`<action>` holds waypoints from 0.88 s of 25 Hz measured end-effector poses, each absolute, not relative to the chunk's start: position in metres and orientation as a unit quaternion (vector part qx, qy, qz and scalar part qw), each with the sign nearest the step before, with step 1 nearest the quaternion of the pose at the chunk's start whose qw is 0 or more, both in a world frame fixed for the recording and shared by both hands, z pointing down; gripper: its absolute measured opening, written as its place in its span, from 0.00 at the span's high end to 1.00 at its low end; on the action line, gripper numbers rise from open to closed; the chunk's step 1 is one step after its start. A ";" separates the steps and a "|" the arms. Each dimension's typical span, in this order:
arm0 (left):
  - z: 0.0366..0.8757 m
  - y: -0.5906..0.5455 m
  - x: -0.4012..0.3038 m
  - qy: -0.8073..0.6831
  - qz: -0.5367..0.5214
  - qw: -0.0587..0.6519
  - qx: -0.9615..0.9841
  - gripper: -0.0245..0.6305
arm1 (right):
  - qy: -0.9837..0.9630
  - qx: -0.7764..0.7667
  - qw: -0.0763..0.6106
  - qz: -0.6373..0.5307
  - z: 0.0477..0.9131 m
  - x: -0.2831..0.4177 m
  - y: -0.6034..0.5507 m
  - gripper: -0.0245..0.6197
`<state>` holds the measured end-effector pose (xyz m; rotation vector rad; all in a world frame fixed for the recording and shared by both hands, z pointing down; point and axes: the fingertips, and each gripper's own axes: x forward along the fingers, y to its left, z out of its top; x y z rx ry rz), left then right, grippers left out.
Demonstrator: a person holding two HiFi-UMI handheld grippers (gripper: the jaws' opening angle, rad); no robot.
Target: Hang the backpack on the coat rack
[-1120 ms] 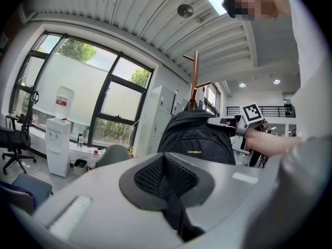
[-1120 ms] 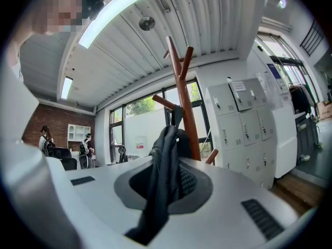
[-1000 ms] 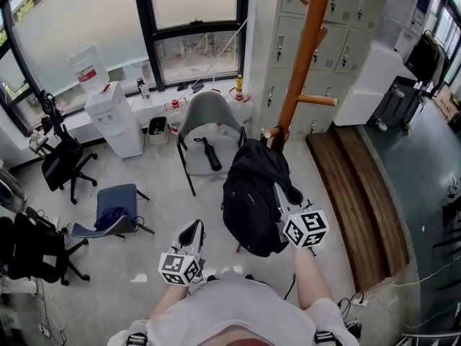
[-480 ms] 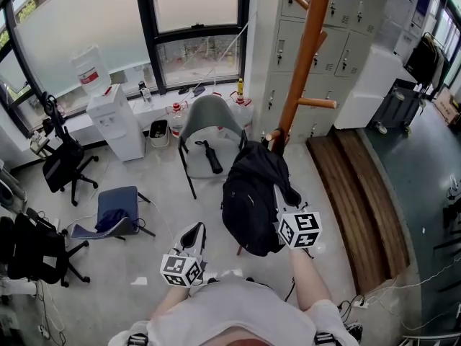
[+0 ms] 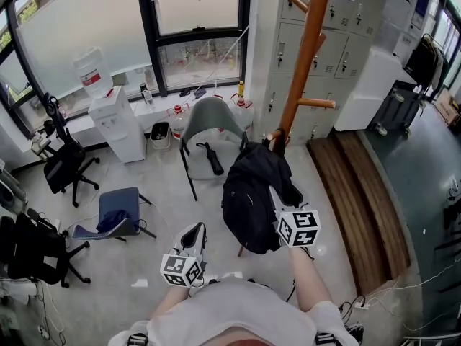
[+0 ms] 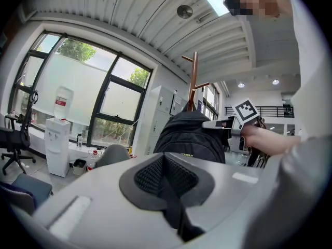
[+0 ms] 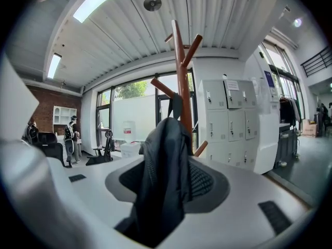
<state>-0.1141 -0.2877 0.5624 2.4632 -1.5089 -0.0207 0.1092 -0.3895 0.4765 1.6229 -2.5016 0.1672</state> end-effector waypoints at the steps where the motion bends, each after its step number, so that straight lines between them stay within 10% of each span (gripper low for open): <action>1: 0.562 -0.287 -0.114 -0.518 -0.007 0.126 0.846 0.95 | -0.834 0.543 0.080 0.057 0.476 0.110 -0.388 0.68; 18: 0.560 -0.277 -0.104 -0.501 -0.006 0.116 0.858 0.95 | -0.823 0.565 0.045 0.029 0.469 0.113 -0.319 0.62; 22: 0.559 -0.275 -0.102 -0.498 -0.005 0.116 0.859 0.95 | -0.828 0.558 0.037 0.037 0.488 0.101 -0.300 0.80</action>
